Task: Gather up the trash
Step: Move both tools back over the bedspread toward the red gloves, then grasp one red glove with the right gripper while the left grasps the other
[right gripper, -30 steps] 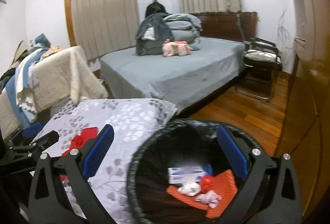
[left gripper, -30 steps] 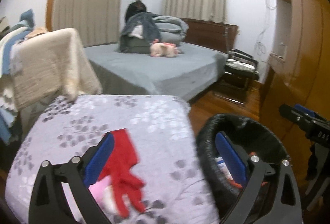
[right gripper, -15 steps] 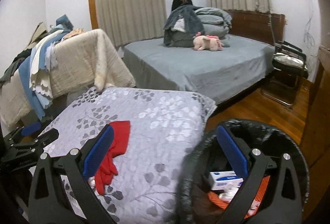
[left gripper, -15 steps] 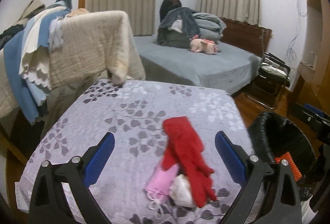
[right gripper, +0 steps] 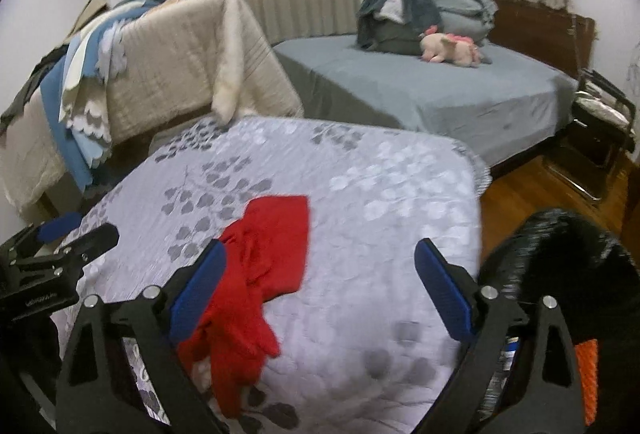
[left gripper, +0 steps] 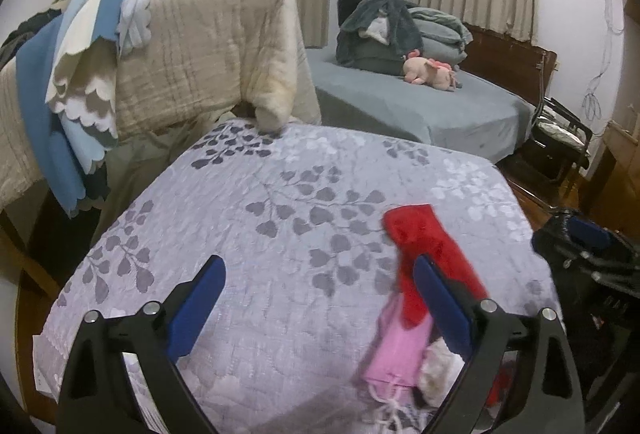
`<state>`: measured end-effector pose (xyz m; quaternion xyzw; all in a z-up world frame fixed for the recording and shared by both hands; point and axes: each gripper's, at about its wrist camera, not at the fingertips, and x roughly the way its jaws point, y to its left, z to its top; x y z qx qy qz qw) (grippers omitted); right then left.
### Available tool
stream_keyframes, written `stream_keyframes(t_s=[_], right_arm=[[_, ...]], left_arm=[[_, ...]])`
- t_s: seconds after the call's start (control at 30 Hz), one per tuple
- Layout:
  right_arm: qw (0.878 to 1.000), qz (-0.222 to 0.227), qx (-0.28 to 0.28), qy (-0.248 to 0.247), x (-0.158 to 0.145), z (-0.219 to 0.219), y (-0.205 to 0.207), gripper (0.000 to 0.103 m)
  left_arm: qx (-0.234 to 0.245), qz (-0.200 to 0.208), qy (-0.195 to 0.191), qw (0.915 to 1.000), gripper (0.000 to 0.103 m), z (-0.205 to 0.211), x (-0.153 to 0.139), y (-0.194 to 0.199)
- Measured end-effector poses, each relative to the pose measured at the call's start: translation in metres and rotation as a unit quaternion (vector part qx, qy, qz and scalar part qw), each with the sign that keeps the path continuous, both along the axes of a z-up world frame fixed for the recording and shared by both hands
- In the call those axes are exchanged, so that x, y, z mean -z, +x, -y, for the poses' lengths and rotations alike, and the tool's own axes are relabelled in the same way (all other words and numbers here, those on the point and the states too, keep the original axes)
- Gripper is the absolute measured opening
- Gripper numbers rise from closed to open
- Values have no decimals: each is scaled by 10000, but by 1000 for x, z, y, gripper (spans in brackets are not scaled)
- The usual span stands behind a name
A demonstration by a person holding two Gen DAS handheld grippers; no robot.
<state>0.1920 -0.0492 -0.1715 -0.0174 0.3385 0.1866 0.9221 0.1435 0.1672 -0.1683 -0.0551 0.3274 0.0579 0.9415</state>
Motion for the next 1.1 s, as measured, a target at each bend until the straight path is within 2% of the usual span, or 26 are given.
stream_keyframes(t_s=[0.33, 0.43, 0.57, 0.63, 0.7, 0.77, 1.1], right_arm=[[9988, -281, -390, -54, 26, -39, 13, 75], [9982, -371, -478, -56, 31, -44, 13, 68], [9964, -515, -664, -74, 38, -51, 12, 52], [9950, -625, -783, -46, 41, -53, 12, 39], [9936, -694, -895, -16, 43, -55, 12, 19], [9928, -683, -979, -38, 42, -57, 10, 9], [9944, -340, -970, 257, 5, -38, 3, 6]], left_arm=[[-57, -100, 3, 9999, 91, -21, 15, 12], [-75, -96, -15, 9999, 91, -24, 17, 14], [-71, -104, -41, 9999, 91, -25, 18, 17], [-58, -111, -48, 9999, 91, -24, 18, 18], [-42, -112, -29, 9999, 91, -23, 19, 18], [-41, -113, -31, 9999, 91, -22, 19, 18], [-29, -37, -35, 10000, 91, -14, 11, 16]])
